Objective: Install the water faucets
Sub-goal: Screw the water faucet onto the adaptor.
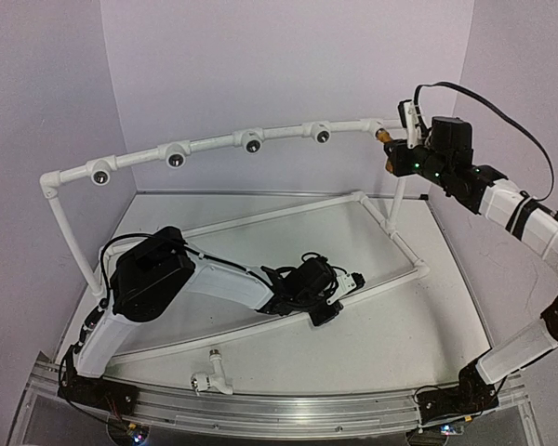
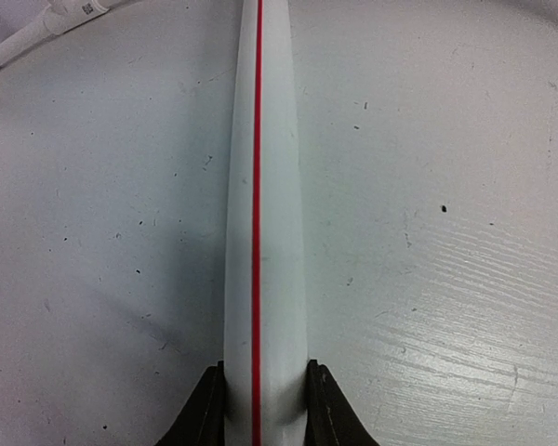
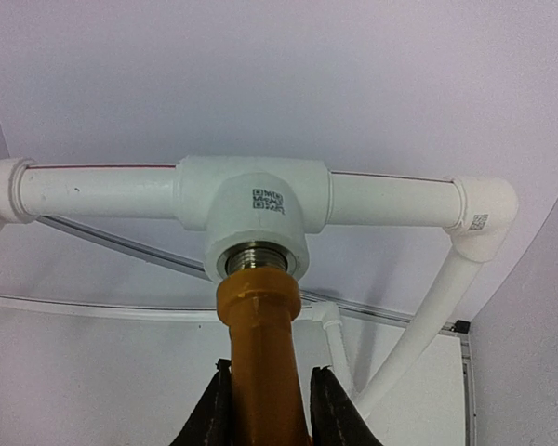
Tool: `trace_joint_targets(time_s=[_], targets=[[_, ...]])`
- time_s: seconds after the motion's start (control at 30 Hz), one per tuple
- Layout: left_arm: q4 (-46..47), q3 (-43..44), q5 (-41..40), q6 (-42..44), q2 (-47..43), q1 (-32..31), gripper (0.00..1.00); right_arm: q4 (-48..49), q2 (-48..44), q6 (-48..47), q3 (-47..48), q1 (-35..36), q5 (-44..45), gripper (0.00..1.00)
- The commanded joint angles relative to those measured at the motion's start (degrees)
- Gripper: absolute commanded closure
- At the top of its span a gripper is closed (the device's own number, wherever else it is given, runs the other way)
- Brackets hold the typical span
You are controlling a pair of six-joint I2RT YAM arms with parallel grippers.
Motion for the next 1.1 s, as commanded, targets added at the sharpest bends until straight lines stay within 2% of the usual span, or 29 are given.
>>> trace_joint_targets(time_s=[0.0,1.07], targets=[[-17.37,-3.99,7.85,3.15,7.20,-6.06,1.00,11.30,0.11,6.54,4.87,-2.87,1.53,1.00],[-17.55,-3.89,7.67,3.12,7.41,-6.24,1.00,11.47,1.61,26.92,4.25,-7.26,-7.26,1.00]])
